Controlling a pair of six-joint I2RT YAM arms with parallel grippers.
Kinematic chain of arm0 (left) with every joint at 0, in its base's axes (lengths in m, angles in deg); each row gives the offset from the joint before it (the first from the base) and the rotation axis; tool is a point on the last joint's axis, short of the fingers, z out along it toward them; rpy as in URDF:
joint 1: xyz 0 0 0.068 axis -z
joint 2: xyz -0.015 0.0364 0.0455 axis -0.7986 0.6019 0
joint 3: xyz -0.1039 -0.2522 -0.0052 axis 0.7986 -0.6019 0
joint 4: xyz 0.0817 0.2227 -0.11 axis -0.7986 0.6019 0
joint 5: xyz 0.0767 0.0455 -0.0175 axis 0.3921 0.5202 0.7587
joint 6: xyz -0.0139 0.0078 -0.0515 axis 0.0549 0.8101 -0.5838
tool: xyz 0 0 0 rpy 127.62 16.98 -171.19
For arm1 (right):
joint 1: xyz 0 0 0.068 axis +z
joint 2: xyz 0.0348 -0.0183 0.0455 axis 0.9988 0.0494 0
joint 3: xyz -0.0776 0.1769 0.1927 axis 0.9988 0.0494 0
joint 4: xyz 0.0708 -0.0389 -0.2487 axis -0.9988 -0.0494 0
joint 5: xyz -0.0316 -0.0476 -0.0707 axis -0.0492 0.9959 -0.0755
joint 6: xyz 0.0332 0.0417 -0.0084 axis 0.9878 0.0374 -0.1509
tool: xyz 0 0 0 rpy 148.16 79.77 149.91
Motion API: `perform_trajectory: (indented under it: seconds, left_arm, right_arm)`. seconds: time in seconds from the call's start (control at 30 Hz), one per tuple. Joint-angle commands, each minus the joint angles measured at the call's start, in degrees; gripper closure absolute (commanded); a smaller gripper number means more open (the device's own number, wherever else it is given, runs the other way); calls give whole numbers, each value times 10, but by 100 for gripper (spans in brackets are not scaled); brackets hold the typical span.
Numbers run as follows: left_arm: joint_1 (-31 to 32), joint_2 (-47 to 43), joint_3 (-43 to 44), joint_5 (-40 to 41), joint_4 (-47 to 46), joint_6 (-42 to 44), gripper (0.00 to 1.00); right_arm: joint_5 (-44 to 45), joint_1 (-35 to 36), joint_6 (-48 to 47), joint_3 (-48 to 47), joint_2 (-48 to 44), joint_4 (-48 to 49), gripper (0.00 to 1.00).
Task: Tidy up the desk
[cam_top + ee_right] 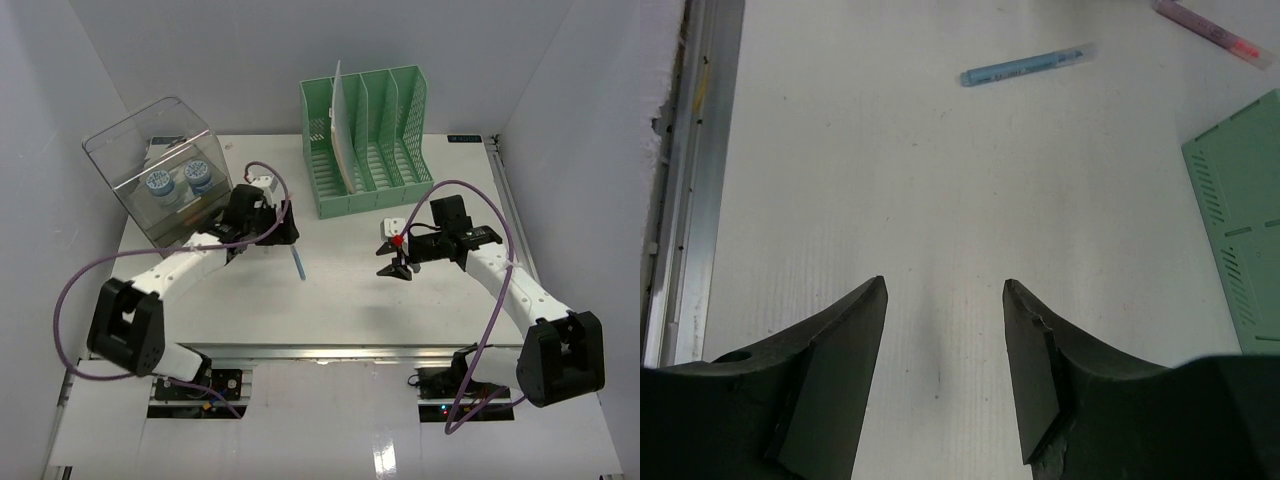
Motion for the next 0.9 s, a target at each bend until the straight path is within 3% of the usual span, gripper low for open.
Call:
perform_trajectory:
  seconds: [0.0,0.1,0.17,0.3,0.4,0.87]
  left_arm:
    - [11,84,84,146,89,82,11]
    - [11,139,139,171,94,106,13]
    - [11,174,176,184,98,119,23]
    - [11,241,242,199,115,139,27]
    - [11,282,265,202,127,142,36]
    - [11,335,295,231,147,143,53]
  right_arm:
    - [-2,-9,17,4,-8,19,43]
    - [-2,-9,17,5,-7,19,43]
    - [0,-9,17,5,-6,19,43]
    - [3,-9,17,4,-5,19,43]
    - [5,-9,16,4,-5,20,43]
    - [9,-10,15,4,0,19,43]
